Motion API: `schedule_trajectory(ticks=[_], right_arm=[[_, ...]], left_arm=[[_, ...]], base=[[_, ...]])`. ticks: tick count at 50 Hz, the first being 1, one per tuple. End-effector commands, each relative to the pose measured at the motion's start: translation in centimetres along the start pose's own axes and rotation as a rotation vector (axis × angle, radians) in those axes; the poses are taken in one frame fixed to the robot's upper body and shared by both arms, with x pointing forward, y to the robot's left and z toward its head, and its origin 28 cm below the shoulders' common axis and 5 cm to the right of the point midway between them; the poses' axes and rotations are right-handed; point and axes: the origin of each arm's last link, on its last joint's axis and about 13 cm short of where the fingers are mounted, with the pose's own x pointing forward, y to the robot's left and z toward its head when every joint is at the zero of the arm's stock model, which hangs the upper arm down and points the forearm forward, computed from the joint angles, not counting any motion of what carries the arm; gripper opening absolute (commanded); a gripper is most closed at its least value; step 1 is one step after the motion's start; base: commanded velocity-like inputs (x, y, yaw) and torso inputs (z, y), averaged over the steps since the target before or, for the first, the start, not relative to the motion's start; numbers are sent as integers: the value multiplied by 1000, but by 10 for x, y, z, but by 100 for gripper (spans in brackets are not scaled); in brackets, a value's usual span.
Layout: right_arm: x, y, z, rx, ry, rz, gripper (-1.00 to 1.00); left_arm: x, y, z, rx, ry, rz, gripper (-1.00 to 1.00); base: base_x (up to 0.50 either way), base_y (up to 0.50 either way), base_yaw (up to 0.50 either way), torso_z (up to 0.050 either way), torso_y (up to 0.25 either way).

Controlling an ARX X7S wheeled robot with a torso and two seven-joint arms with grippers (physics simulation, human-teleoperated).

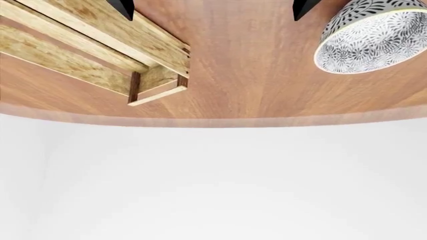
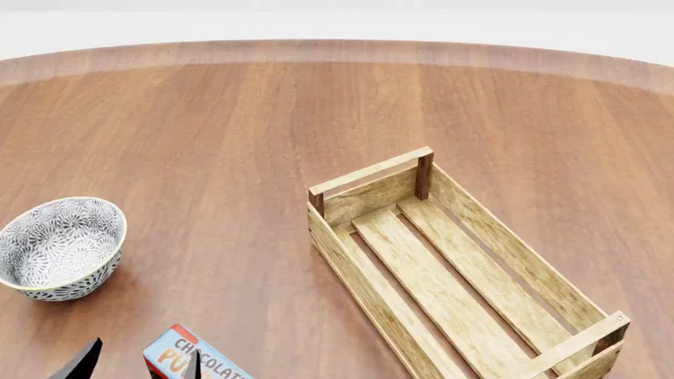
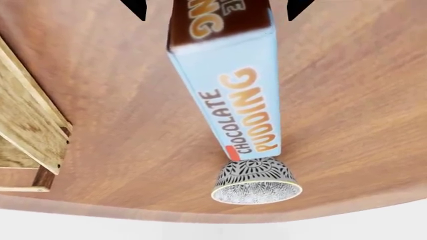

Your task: Pick up the chocolate pudding and put it in the tray.

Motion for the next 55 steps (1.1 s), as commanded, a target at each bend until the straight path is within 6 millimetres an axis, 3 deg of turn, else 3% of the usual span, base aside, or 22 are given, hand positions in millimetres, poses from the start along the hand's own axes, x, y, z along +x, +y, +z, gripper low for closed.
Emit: schedule_trajectory(ticks=[1, 34, 35, 48, 55], right_arm=[[4, 2, -3, 2, 7, 7, 100], [10, 0, -7, 4, 22, 4, 100], [11, 0, -7, -4, 14, -3, -100], [5, -1, -9, 6, 13, -19, -100], [-3, -19, 2, 11, -18, -120, -100]], left_arm=[[0, -1, 1, -1, -1, -2, 100], [-1, -3, 0, 3, -5, -9, 100], [-1, -3, 0, 4, -5, -9, 100], [-2, -3, 2, 7, -7, -13, 100], [-1, -4, 2, 11, -5, -15, 100]], base=[[0, 0, 0, 0, 0], [0, 0, 0, 0, 0], [0, 0, 0, 0, 0], [0, 0, 0, 0, 0], [0, 0, 0, 0, 0]])
